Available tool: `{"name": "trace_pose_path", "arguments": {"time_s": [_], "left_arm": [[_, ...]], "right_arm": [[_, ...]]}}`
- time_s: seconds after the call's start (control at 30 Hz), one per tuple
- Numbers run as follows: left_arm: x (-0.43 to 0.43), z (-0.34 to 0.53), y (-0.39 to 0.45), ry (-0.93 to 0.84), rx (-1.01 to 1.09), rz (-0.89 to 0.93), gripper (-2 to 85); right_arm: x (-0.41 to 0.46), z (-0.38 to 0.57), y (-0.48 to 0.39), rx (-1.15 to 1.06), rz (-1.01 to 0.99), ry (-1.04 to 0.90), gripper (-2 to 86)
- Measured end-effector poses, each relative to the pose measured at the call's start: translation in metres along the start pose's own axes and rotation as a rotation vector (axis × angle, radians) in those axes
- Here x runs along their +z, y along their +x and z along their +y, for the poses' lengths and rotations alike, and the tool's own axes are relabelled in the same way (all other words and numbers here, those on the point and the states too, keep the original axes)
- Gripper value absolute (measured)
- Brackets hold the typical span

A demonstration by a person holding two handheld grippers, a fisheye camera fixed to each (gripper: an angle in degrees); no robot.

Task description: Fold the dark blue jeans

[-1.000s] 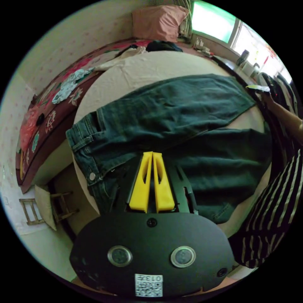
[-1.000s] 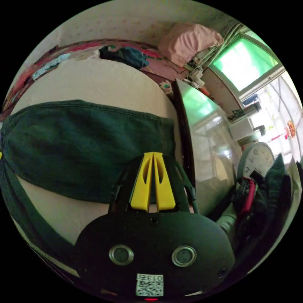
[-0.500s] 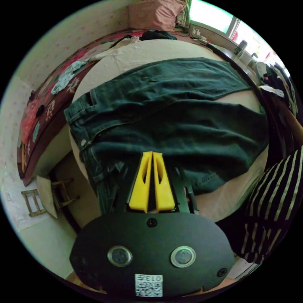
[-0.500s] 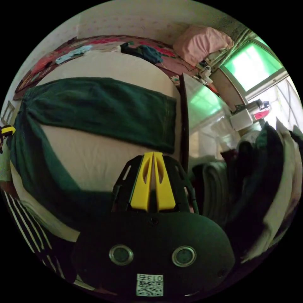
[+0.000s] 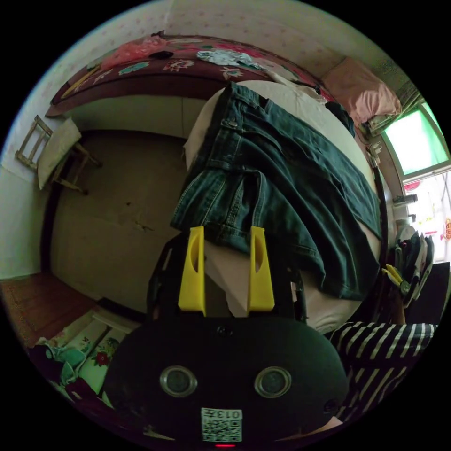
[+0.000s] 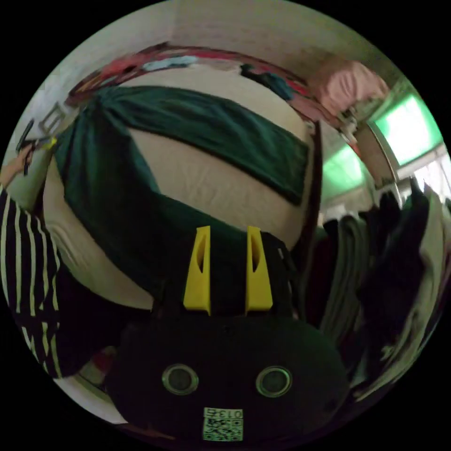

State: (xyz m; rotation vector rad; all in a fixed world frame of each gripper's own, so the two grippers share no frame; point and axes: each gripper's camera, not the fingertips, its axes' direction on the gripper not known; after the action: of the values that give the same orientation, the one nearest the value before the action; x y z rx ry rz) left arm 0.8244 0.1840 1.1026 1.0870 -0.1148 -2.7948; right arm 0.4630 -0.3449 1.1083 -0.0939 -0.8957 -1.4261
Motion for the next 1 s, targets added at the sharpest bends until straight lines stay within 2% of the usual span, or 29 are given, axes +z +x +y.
{"name": "trace_pose_path", "arguments": {"time_s": [0.17,0.27,0.33,0.47,0.53,0.6,0.67,0.87,0.93,1.0], "left_arm": [[-0.007,0.015,-0.021,0.035,-0.034,0.002,17.3],[-0.009,0.025,-0.035,0.057,-0.051,-0.074,18.2],[0.003,0.018,-0.050,0.016,-0.084,0.021,17.4],[0.016,0.001,-0.063,-0.007,-0.125,0.047,13.6],[0.020,-0.005,-0.070,-0.053,-0.138,0.022,7.3],[0.017,-0.008,-0.074,-0.075,-0.112,-0.023,5.5],[0.010,-0.009,-0.076,-0.065,-0.084,0.009,4.5],[-0.044,-0.005,-0.090,0.028,0.041,-0.045,3.3],[-0.035,-0.005,-0.115,-0.011,-0.012,0.039,3.3],[-0.022,-0.008,-0.126,-0.068,-0.015,0.038,3.4]], "right_arm": [[0.023,-0.007,-0.021,-0.231,-0.092,-0.072,10.0],[0.044,-0.005,-0.028,-0.256,-0.135,-0.150,3.1],[0.052,-0.004,-0.032,-0.253,-0.137,-0.187,1.3],[0.052,0.005,-0.042,-0.284,-0.044,-0.231,0.3],[0.051,0.010,-0.045,-0.273,0.058,-0.247,0.2],[0.042,0.015,-0.040,-0.197,0.109,-0.222,0.5],[0.035,0.020,-0.033,-0.113,0.117,-0.203,1.1],[0.018,0.056,-0.014,0.129,0.068,-0.127,6.3],[0.020,0.067,-0.013,0.143,0.018,-0.101,7.4],[0.024,0.070,-0.019,0.072,-0.022,-0.100,9.5]]}}
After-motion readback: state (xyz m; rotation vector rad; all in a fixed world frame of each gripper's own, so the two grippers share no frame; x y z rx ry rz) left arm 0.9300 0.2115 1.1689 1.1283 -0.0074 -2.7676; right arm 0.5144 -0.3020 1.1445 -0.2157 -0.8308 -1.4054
